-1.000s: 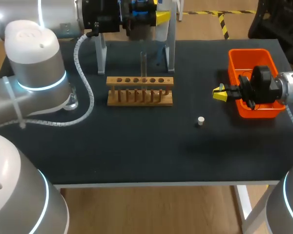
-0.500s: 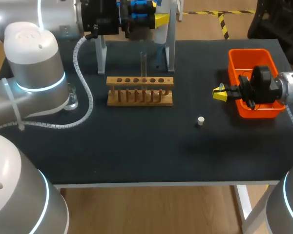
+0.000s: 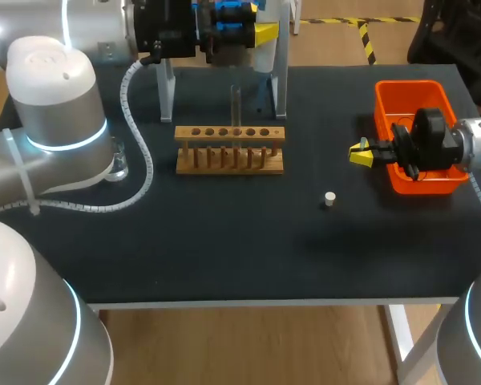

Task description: Invert the test tube, pick up the pipette, mount the tip to pipette, aspirate from beaker and dispense into the tube, eject the tip, return the pipette, and cap with the stopper.

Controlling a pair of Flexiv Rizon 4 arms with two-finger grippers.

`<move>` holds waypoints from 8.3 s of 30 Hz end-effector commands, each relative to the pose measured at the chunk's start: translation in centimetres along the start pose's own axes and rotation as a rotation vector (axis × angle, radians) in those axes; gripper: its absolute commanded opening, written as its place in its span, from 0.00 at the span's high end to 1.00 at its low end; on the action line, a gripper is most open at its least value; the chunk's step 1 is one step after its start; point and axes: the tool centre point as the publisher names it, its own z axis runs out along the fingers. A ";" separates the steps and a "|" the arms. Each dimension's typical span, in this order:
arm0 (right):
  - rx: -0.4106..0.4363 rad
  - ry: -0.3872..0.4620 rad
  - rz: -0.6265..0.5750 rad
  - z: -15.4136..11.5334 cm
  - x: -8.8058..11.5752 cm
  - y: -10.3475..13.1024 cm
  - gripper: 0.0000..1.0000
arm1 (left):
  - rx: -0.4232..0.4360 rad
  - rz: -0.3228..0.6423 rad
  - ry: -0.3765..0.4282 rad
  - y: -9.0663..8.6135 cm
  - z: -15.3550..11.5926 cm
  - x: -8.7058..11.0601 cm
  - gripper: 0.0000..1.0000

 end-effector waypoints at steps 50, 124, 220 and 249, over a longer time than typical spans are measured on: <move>0.007 0.066 -0.031 12.5 0.9 2.0 1.00 | 0.003 0.001 -0.002 0.0 0.0 0.1 1.00; -0.013 0.076 -0.078 16.9 -0.5 3.0 1.00 | 0.050 -0.074 0.029 0.1 0.4 0.3 1.00; -0.041 0.081 -0.085 17.3 -0.1 7.0 1.00 | 0.050 -0.074 0.029 0.1 0.4 0.3 1.00; -0.029 0.075 -0.064 17.6 -1.0 6.8 1.00 | 0.050 -0.074 0.029 0.1 0.4 0.3 1.00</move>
